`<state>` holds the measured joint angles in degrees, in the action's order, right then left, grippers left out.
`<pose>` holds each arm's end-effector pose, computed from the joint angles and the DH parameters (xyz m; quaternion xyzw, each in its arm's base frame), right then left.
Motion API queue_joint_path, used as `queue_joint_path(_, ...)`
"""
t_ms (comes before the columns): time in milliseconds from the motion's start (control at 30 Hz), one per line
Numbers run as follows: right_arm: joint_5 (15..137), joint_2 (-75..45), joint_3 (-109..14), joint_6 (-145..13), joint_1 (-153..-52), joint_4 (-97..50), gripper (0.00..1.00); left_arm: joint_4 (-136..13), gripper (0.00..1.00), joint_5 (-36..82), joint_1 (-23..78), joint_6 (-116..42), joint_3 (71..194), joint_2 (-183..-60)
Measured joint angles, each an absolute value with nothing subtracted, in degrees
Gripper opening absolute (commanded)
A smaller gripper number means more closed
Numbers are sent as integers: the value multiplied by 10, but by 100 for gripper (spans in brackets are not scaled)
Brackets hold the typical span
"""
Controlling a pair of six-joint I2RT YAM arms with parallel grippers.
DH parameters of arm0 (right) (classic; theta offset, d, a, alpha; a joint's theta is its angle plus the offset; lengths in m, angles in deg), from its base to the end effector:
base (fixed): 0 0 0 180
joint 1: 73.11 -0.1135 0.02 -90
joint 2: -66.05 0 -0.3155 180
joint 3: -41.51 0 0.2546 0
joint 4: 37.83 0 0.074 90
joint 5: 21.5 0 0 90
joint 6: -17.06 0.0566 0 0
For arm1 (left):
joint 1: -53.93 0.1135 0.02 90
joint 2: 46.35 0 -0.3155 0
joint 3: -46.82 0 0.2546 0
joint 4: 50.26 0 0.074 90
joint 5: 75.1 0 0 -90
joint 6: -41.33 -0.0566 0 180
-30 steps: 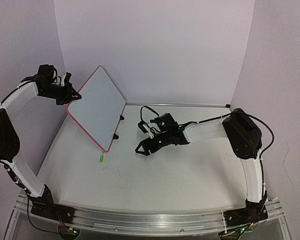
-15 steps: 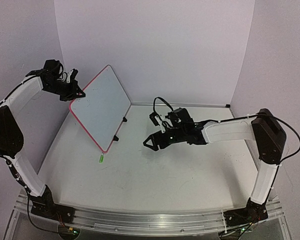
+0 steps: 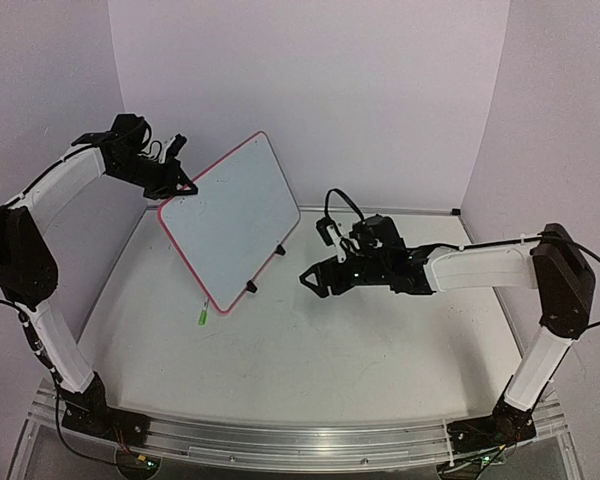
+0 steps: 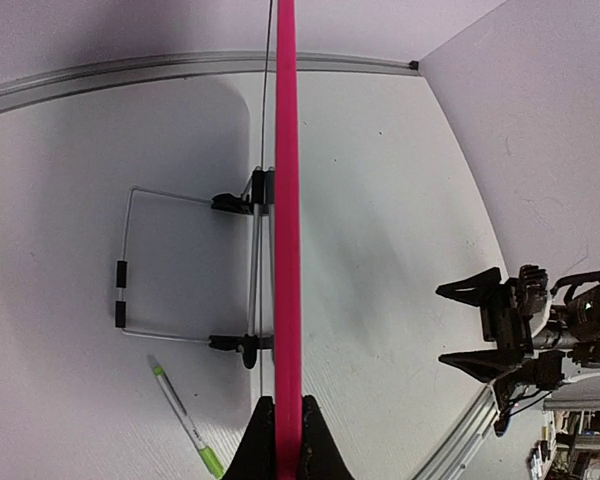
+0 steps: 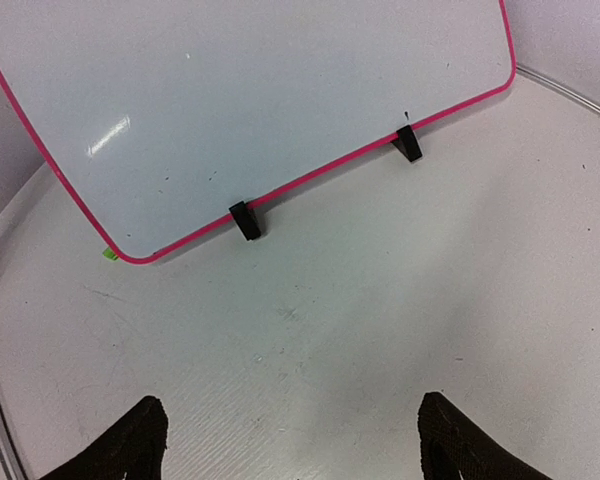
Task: Write a sentence on the whiteboard
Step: Move the whiteboard to the center of the board.
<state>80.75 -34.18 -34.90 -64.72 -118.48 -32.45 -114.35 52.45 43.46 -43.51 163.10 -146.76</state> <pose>0.2878 0.3086 0.2581 -0.3244 0.7957 0.3090 0.4076 0.3882 -0.1068 0.4048 0.1556 0.8783 -0.3438 0.2936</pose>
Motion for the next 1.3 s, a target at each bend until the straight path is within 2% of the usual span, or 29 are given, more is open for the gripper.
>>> queue_joint_path(267,803,-344,-337,-648,-1166,-346,80,-1189,0,579,380,-444,1635,-1479)
queue_joint_path(600,821,-402,-341,-677,-1113,-354,70,-1219,0,608,366,-462,1647,-1493)
queue_joint_path(700,827,-406,-335,-689,-1104,-352,68,-1222,5,608,367,-463,1651,-1498)
queue_joint_path(767,832,-410,-333,-699,-1104,-350,67,-1224,13,608,367,-467,1651,-1498)
queue_joint_path(867,834,-428,-336,-717,-1105,-344,66,-1230,18,615,367,-469,1651,-1498)
queue_joint_path(1067,832,-480,-356,-744,-1104,-325,64,-1241,40,622,366,-471,1651,-1498)
queue_joint_path(1200,832,-503,-375,-754,-1101,-321,61,-1240,63,627,366,-473,1651,-1498)
queue_joint_path(1300,833,-513,-388,-761,-1101,-320,59,-1240,74,627,366,-475,1652,-1498)
